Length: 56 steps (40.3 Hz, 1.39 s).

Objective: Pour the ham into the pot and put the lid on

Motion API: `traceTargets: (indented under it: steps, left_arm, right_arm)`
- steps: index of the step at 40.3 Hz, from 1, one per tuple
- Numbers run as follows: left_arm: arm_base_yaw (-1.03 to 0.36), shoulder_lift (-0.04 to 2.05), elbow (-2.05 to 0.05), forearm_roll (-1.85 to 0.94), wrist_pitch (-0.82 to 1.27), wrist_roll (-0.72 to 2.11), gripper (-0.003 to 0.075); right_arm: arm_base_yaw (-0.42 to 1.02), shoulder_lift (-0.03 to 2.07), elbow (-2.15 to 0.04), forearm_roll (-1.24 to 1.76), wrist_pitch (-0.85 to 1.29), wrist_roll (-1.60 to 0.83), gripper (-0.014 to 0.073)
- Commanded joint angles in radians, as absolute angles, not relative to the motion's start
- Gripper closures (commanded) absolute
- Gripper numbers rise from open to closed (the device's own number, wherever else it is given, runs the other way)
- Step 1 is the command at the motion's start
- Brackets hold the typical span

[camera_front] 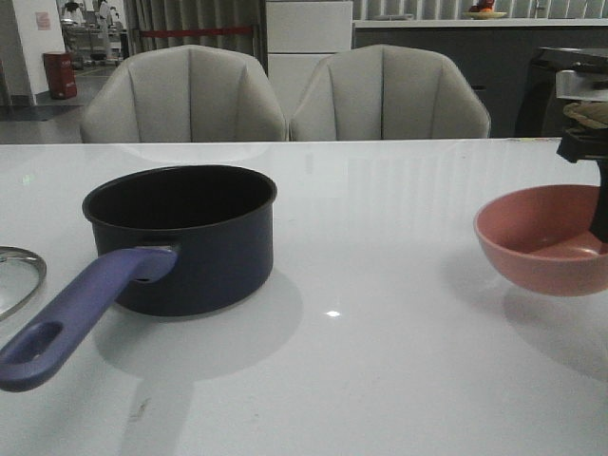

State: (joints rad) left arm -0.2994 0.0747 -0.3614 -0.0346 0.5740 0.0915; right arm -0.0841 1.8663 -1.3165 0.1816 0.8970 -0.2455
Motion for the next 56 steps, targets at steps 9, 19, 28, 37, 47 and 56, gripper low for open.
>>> traceTargets:
  steps: [9, 19, 28, 37, 47, 56]
  left_arm:
    - [-0.309, 0.088, -0.386, -0.045, 0.494, 0.083, 0.0073]
    - [-0.309, 0.088, -0.386, -0.045, 0.494, 0.083, 0.0073]
    - [-0.309, 0.088, -0.382, -0.045, 0.494, 0.083, 0.0073]
    - [-0.309, 0.088, -0.382, -0.045, 0.494, 0.083, 0.0073]
    - [-0.309, 0.088, -0.382, -0.045, 0.489, 0.083, 0.0073]
    - [-0.309, 0.088, -0.382, -0.045, 0.489, 0.083, 0.0073]
  right_arm:
    - [0.011, 1.863, -1.349, 0.199, 0.855, -0.247, 0.0211]
    - [0.006, 1.824, -1.349, 0.175, 0.847, -0.247, 0.0214]
    - [-0.014, 1.655, -1.343, 0.163, 0.8, -0.249, 0.0214]
    - [-0.014, 1.401, -1.18, 0.163, 0.59, -0.254, 0.0214]
    - [0.016, 1.09, -0.905, 0.192, 0.353, -0.255, 0.0214]
    - [0.152, 0.814, -0.659, 0.201, 0.16, -0.255, 0.0214]
